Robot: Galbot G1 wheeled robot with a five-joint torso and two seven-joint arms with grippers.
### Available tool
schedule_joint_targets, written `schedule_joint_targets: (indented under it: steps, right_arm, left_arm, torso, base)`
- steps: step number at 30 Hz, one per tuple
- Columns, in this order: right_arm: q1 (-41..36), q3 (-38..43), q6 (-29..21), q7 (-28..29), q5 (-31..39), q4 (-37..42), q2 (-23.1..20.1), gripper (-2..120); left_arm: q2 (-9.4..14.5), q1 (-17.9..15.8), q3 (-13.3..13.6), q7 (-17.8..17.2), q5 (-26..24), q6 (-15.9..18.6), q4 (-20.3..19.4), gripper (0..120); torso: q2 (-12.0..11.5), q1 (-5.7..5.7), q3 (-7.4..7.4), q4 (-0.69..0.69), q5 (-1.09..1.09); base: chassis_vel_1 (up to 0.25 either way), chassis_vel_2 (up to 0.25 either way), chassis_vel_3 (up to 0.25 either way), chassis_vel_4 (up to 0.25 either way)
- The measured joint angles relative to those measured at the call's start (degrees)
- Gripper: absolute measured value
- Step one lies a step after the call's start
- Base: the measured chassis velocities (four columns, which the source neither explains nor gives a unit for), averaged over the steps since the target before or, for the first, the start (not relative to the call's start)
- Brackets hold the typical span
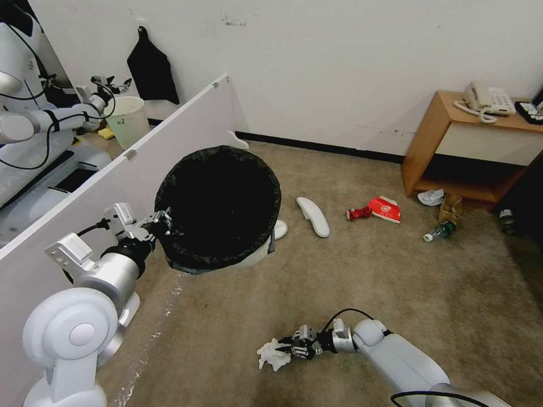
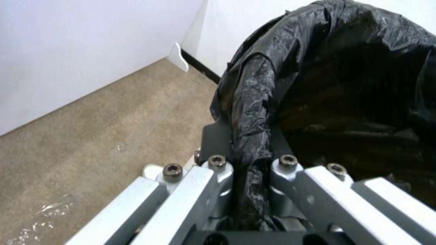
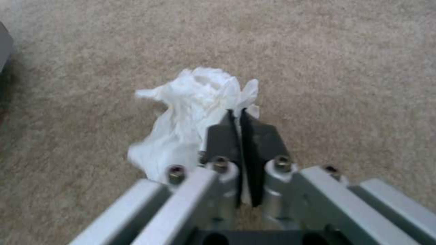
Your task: Pick up the trash bin, then pick up the garbage from the floor and place it into the trash bin.
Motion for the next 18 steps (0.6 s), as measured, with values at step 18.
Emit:
schedule_joint_targets:
  steps: [18]
  right_arm:
    - [-0.4, 4.8, 0.8, 0.5, 1.1, 4.6, -1.8, 0]
  left_arm:
    - [0.4, 0.0, -0.9, -0.1, 0.1, -0.1, -0.1, 4]
  torso:
    - [0.0, 0.0, 0.0, 0.01, 0.0]
  base:
    - [0.0, 0.0, 0.0, 0.0]
